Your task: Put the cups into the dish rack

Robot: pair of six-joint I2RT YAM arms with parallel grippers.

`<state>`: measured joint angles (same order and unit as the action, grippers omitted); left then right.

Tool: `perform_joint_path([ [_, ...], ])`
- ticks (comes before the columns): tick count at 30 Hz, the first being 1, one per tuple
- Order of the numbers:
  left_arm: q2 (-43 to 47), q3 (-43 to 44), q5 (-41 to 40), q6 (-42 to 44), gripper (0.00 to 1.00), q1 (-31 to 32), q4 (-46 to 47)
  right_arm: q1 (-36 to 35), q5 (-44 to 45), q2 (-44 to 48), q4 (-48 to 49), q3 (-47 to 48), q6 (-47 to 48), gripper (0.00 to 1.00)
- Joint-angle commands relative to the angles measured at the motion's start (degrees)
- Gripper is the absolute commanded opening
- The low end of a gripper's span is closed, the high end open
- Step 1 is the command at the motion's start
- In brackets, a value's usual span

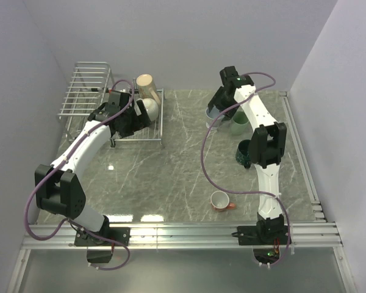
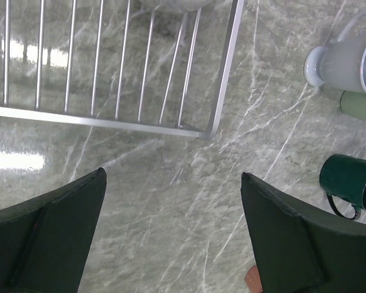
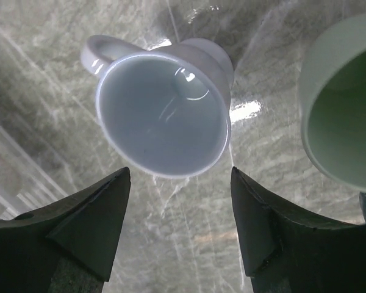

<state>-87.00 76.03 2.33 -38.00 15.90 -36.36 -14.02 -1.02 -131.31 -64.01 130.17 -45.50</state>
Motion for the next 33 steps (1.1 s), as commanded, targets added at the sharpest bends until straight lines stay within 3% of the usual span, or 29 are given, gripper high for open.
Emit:
perform_joint_path([
  [1, -1.5, 3.4, 1.4, 2.8, 0.98, -0.4, 0.2, -1.3, 4.6, -1.3, -0.9, 1.9, -1.1, 0.73],
  [8, -3.1, 3.2, 3.3, 4.5, 0.98, -2.5, 0.6, -1.4, 5.6, -3.6, 0.0, 1.2, -2.0, 0.67],
  [16, -4.2, 3.0, 4.0, 5.4, 0.97, -4.1, 0.9, -1.4, 5.2, -6.1, 0.1, 0.5, -1.8, 0.44],
  [19, -4.2, 2.9, 4.0, 5.3, 0.97, -4.5, 0.9, -1.4, 5.7, -5.1, 1.2, -1.5, -1.2, 0.24],
  [20, -4.2, 2.9, 4.0, 5.2, 0.97, -4.5, 0.9, -1.4, 5.8, -4.8, 1.2, -1.6, -0.9, 0.11],
  [22, -4.0, 2.6, 4.1, 5.0, 0.97, -4.5, 0.9, -1.4, 5.8, -4.7, 1.0, -1.1, -0.5, 0.0],
  [27, -2.6, 1.5, 5.5, 3.7, 0.98, -4.5, 2.6, -1.4, 1.2, -2.6, 1.2, 0.4, -0.2, 0.0],
  [30, -0.5, 0.1, 11.5, 2.7, 0.99, -4.7, 5.7, -1.5, -4.0, 0.9, 2.7, 0.2, -1.2, 0.0],
  [33, 3.0, -2.6, 19.7, 0.7, 0.99, -4.7, 13.7, -1.4, -16.3, 6.7, 10.5, -6.7, -2.8, 0.0],
])
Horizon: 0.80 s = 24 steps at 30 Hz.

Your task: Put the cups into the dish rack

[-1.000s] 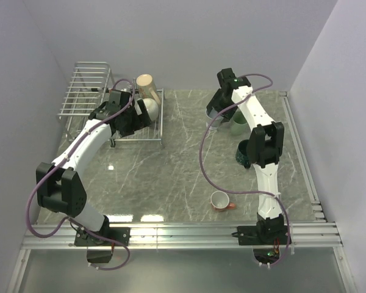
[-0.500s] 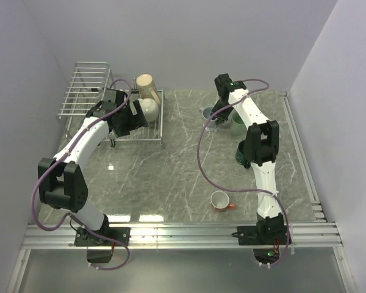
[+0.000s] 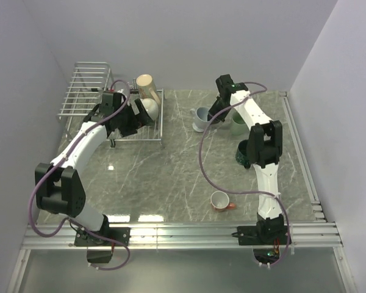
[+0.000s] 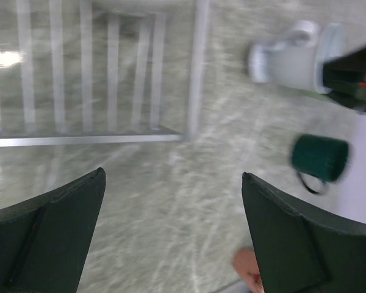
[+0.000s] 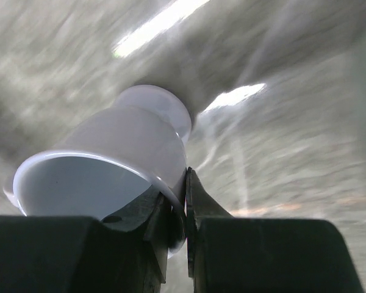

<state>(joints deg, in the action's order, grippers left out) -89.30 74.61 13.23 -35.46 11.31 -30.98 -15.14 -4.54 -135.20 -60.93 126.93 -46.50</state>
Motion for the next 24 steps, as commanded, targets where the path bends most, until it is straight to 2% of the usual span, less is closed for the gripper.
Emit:
perform_joint_path([
  [1, 7.1, -2.4, 11.1, -3.0, 0.99, -0.1, 11.4, -0.2, -20.9, 14.4, 13.8, -6.4, -2.8, 0.0],
  [2, 7.9, -2.8, 11.9, -3.4, 0.99, 0.0, 13.2, -0.1, -24.0, 16.1, 16.6, -11.6, -5.1, 0.0],
  [4, 10.4, -4.1, 13.3, -4.3, 0.99, -0.1, 15.8, -0.2, -31.7, 21.1, 23.1, -16.0, -6.9, 0.0],
  [6, 12.1, -5.2, 15.5, -5.0, 0.99, -0.1, 19.9, -0.2, -35.6, 25.3, 27.8, -23.8, -10.4, 0.0],
  [9, 17.3, -10.0, 19.8, -8.5, 0.99, -0.2, 29.9, -0.2, -41.9, 34.5, 43.2, -38.4, -22.2, 0.0],
  [10, 20.2, -13.2, 20.6, -11.3, 1.0, -0.3, 33.1, -0.4, -43.7, 38.5, 54.0, -42.1, -26.1, 0.0],
  [11, 21.3, -14.7, 21.6, -12.7, 0.99, -0.4, 38.0, -0.7, -45.5, 40.4, 59.5, -48.7, -34.5, 0.0],
  [13, 24.0, -18.1, 22.8, -16.2, 0.99, -0.4, 41.2, -1.2, -46.5, 44.8, 71.4, -54.0, -41.5, 0.0],
  [14, 24.7, -19.0, 23.1, -17.3, 0.99, -0.3, 42.7, -1.5, -46.9, 46.1, 73.6, -57.1, -46.0, 0.0],
  [19, 28.1, -22.4, 23.8, -22.7, 1.0, 1.6, 51.3, -1.7, -49.6, 52.2, 81.0, -62.5, -54.1, 0.0],
  [24, 27.3, -22.8, 24.9, -23.4, 1.0, 5.4, 56.1, -1.9, -51.1, 56.2, 83.9, -64.8, -58.3, 0.0],
])
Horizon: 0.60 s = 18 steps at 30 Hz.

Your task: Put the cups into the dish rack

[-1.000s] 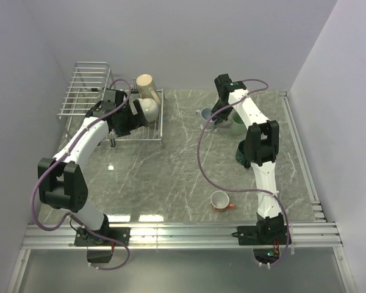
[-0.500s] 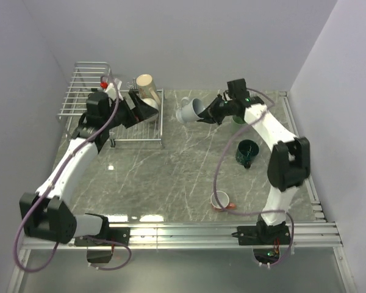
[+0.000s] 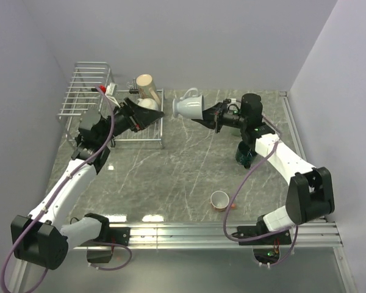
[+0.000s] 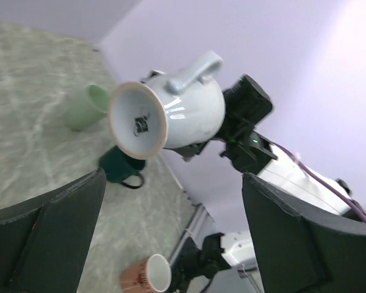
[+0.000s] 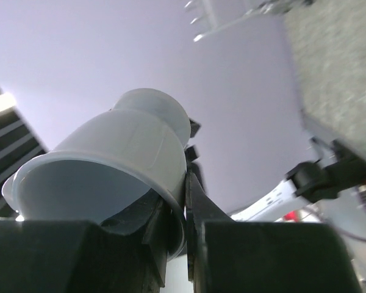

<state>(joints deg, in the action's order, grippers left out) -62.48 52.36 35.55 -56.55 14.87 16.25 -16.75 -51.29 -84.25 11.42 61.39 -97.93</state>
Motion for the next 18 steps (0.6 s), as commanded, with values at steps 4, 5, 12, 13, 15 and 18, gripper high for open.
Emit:
perform_joint_path([
  [4, -1.0, -1.6, 4.8, -5.4, 1.0, 3.5, 15.7, -0.3, -6.1, 7.6, 15.1, -0.7, -11.0, 0.0],
  [5, -1.2, -1.8, 4.7, -5.5, 0.99, 3.9, 17.1, -0.3, -6.3, 7.9, 15.4, -0.7, -11.4, 0.0],
  [12, -2.0, -2.1, 3.2, -5.8, 0.99, 5.7, 21.6, -1.8, -7.8, 9.2, 13.4, 0.1, -11.1, 0.0],
  [13, -2.4, -1.9, 3.6, -6.6, 0.99, 5.9, 23.2, -2.0, -7.9, 9.0, 12.7, 0.1, -10.4, 0.0],
  [15, -3.3, -1.6, 4.6, -7.3, 0.99, 6.0, 25.0, -2.8, -8.4, 8.8, 12.4, -0.3, -9.9, 0.0],
  [18, -4.6, -1.3, 5.9, -8.3, 0.99, 6.3, 27.2, -3.9, -8.5, 8.4, 13.8, -1.2, -11.1, 0.0],
])
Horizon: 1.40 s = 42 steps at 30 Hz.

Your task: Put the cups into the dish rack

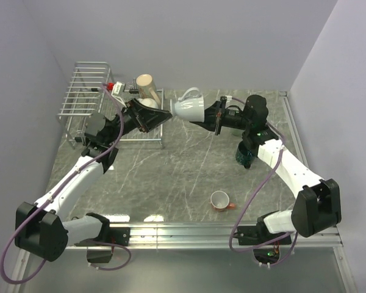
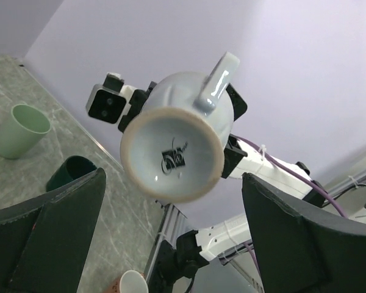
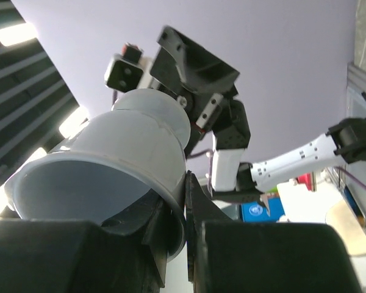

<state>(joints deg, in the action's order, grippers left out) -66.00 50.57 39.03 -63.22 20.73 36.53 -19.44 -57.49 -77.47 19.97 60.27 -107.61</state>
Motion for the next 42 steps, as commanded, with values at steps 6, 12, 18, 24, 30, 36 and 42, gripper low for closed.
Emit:
perform_joint_path([
  [6, -2.7, 0.7, 3.4, -2.0, 0.99, 1.3, 8.8, -3.4, -3.0, -0.5, 2.8, 2.8, 0.3, 0.0],
  [12, -4.9, 1.3, 4.7, -5.1, 1.0, 1.5, 12.8, -3.6, -3.3, -1.9, 0.9, 4.4, 2.1, 0.0],
  [18, -4.6, 2.8, 5.7, -2.7, 0.91, 2.2, 7.9, -3.6, -2.1, -2.9, 4.6, 4.1, -0.5, 0.0],
  [24, -2.6, 1.6, 4.5, -1.7, 0.85, 2.2, 5.4, -3.6, -2.0, -4.4, 6.1, 5.4, -1.6, 0.0],
  [30, -2.2, 1.8, 3.0, -1.0, 0.61, 2.2, 3.3, -3.7, -2.5, -4.0, 5.5, 4.1, -0.7, 0.0],
  [36, -2.6, 3.0, 2.6, -0.9, 0.63, 2.2, 3.4, -3.7, -3.1, -2.9, 4.7, 2.1, -0.1, 0.0],
  [42, -3.0, 4.8, 3.1, -1.0, 0.09, 2.2, 3.3, -3.6, -3.7, -2.6, 2.9, 1.6, 1.2, 0.0],
])
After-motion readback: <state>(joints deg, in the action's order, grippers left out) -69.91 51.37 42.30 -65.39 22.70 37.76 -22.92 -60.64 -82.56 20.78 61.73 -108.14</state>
